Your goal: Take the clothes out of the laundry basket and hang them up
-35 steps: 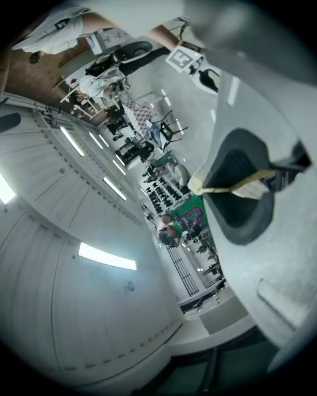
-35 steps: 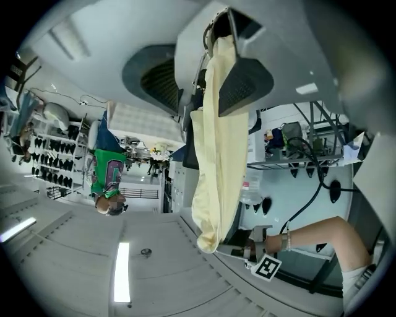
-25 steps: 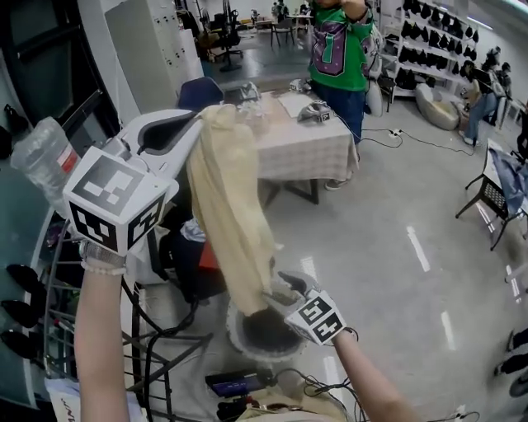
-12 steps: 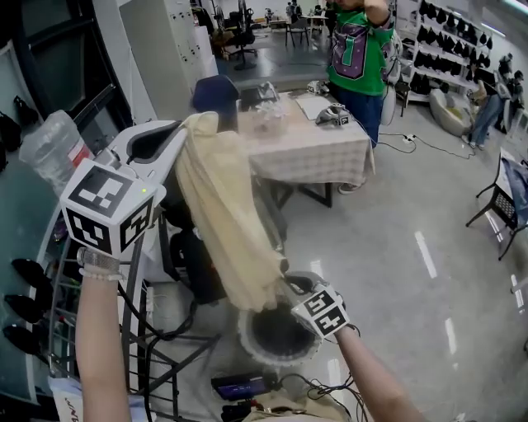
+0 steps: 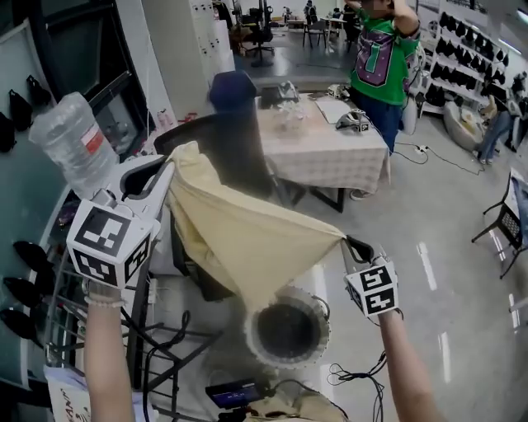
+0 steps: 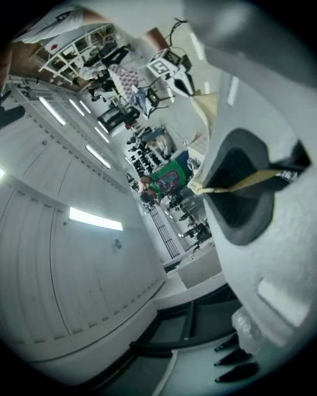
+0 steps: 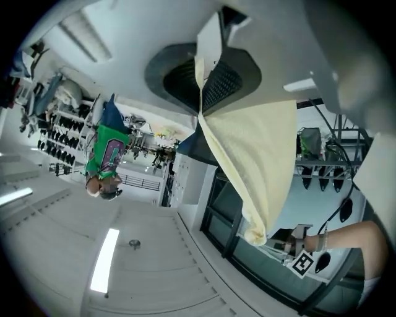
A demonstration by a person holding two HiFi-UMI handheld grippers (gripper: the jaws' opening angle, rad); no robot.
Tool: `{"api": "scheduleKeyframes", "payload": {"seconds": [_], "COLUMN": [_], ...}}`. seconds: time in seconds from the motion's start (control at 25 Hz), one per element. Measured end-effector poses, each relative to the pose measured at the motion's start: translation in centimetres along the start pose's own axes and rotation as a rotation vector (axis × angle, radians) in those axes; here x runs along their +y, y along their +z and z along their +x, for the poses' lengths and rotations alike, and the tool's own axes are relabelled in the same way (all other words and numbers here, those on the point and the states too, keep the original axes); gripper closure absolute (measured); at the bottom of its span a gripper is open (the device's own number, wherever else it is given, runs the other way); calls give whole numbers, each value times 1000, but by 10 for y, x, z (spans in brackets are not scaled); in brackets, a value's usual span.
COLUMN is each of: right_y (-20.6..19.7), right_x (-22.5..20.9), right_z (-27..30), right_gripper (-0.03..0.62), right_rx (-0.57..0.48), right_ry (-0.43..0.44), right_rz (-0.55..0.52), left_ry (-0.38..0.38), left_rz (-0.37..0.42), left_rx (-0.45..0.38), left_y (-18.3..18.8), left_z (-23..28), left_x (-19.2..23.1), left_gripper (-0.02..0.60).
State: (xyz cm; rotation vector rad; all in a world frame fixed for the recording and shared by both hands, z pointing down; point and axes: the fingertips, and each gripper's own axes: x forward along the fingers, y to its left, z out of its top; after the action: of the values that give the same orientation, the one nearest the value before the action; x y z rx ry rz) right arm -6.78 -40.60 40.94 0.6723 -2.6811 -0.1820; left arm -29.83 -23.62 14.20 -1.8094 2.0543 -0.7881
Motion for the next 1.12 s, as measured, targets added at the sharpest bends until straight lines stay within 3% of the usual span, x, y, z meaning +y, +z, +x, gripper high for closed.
{"api": "scheduleKeyframes", "payload": {"seconds": [0.16, 0.48, 0.8, 1.12], "right_y": [42, 131, 216, 286], "right_x": [-22, -13, 50, 138], "right_z": [-2, -5, -5, 2], "right_gripper": [582, 582, 582, 582], "right_rx": [-71, -220, -369, -471], "right_ry": [-20, 58, 201, 305], "right_rz": [-87, -276, -379, -403], "left_ry": [84, 301, 524, 656], "left_rz": [-26, -41, -50, -49], "left_rx": [49, 126, 247, 339], "left_y": [-15, -11, -4, -10], "left_z": [-33, -126, -238, -333], "left_x": [7, 12, 14, 27], "left_gripper": [565, 565, 565, 565]}}
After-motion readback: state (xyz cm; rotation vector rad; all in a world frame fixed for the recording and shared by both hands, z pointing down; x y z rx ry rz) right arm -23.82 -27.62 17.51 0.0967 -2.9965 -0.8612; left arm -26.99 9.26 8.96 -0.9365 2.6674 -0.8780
